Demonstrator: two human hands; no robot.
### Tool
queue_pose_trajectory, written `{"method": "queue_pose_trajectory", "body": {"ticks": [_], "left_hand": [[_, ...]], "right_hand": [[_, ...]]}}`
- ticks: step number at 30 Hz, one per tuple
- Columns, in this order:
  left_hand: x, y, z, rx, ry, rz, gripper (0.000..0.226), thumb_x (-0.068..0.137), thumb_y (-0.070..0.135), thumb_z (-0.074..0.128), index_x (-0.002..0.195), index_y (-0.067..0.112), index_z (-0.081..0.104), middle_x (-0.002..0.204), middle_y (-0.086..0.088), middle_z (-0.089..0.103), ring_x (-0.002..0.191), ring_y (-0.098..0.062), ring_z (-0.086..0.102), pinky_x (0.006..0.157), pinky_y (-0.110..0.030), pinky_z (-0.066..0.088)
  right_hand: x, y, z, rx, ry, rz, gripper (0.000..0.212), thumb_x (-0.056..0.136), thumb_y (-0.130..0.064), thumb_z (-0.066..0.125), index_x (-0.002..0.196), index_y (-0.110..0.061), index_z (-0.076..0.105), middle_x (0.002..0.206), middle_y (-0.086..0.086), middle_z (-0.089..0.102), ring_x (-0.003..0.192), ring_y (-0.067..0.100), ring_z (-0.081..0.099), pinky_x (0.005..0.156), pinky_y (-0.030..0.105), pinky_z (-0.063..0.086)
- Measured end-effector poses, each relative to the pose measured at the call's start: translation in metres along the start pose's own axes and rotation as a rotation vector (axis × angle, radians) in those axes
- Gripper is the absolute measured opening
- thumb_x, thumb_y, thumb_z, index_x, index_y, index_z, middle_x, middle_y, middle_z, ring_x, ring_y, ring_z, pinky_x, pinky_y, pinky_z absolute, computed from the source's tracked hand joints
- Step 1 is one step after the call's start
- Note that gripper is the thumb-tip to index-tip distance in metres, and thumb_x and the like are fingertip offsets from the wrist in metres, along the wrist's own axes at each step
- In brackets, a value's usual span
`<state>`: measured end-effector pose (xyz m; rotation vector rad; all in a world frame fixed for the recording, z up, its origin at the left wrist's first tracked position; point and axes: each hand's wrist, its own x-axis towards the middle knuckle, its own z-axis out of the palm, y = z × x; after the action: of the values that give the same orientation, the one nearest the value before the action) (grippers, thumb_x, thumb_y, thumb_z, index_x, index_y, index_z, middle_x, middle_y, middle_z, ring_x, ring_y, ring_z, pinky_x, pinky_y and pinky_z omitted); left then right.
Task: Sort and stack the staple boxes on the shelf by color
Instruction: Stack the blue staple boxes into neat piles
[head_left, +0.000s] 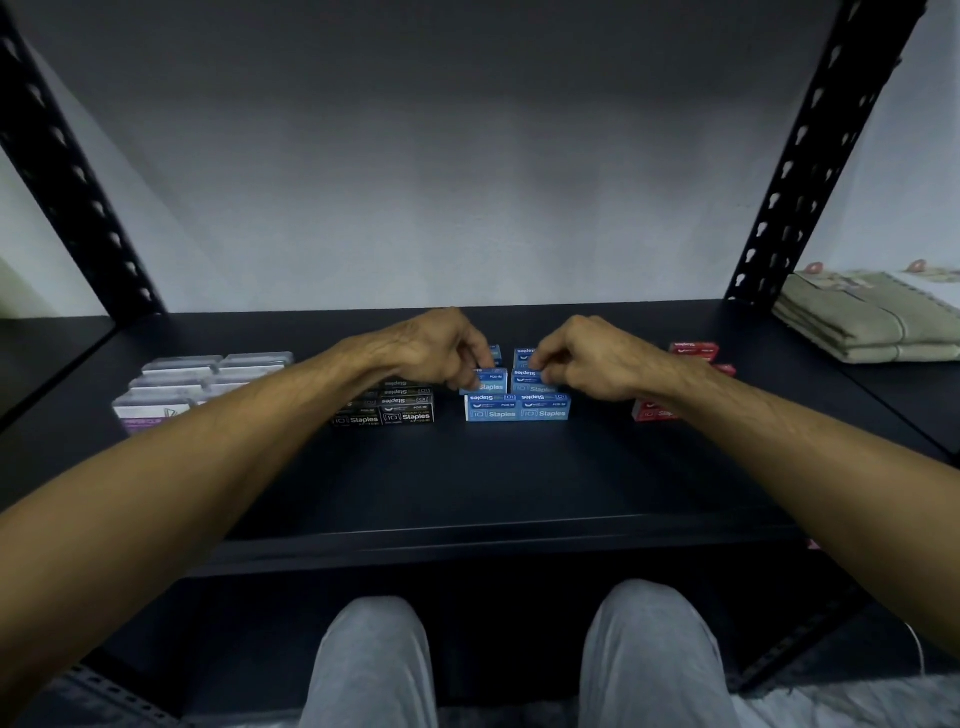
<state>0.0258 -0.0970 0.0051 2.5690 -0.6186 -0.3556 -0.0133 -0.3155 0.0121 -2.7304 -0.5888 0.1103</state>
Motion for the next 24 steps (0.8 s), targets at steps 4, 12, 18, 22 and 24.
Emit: {"method": "queue_pose_trajectory", "body": {"ticks": [4,12,18,22,24], "left_hand": [[-0.004,0.004,0.0,-0.029,-0.031,0.009,0.028,0.084,0.002,0.071,0.112,0.007,0.069,0.091,-0.016,0.073,0.064,-0.01,0.063,0.055,-0.018,0.051],[-0.008,0.008,-0.001,-0.041,-0.054,0.025,0.022,0.088,0.008,0.07,0.109,0.008,0.072,0.082,-0.013,0.073,0.066,-0.012,0.067,0.065,-0.027,0.058],[-0.009,0.01,-0.001,-0.037,-0.05,0.024,0.019,0.089,0.012,0.07,0.107,0.011,0.074,0.073,-0.005,0.072,0.062,-0.008,0.067,0.061,-0.024,0.056],[-0.012,0.013,0.0,-0.046,-0.043,0.03,0.019,0.091,0.014,0.068,0.108,0.01,0.074,0.07,0.005,0.071,0.06,-0.004,0.066,0.062,-0.023,0.057],[-0.014,0.014,0.0,-0.052,-0.036,0.029,0.019,0.094,0.02,0.064,0.107,0.012,0.074,0.069,0.01,0.071,0.06,-0.004,0.067,0.063,-0.022,0.056]], "right_hand": [[-0.001,0.0,0.0,0.018,-0.028,0.009,0.027,0.093,-0.016,0.065,0.119,-0.016,0.069,0.116,-0.004,0.069,0.098,0.005,0.061,0.09,0.022,0.045],[-0.007,-0.002,-0.004,0.031,-0.057,0.001,0.025,0.093,-0.016,0.065,0.118,-0.017,0.07,0.118,-0.007,0.069,0.099,0.002,0.06,0.088,0.018,0.042],[-0.008,-0.001,-0.004,0.024,-0.078,0.002,0.027,0.094,-0.016,0.064,0.12,-0.017,0.069,0.123,-0.005,0.067,0.103,0.003,0.059,0.092,0.019,0.043],[-0.01,-0.001,-0.006,0.039,-0.082,0.009,0.026,0.094,-0.017,0.063,0.12,-0.018,0.07,0.124,-0.005,0.067,0.103,0.002,0.058,0.091,0.019,0.042],[-0.012,-0.003,-0.007,0.034,-0.073,0.012,0.026,0.096,-0.022,0.06,0.121,-0.02,0.069,0.125,-0.006,0.067,0.102,0.002,0.057,0.091,0.02,0.04]]}}
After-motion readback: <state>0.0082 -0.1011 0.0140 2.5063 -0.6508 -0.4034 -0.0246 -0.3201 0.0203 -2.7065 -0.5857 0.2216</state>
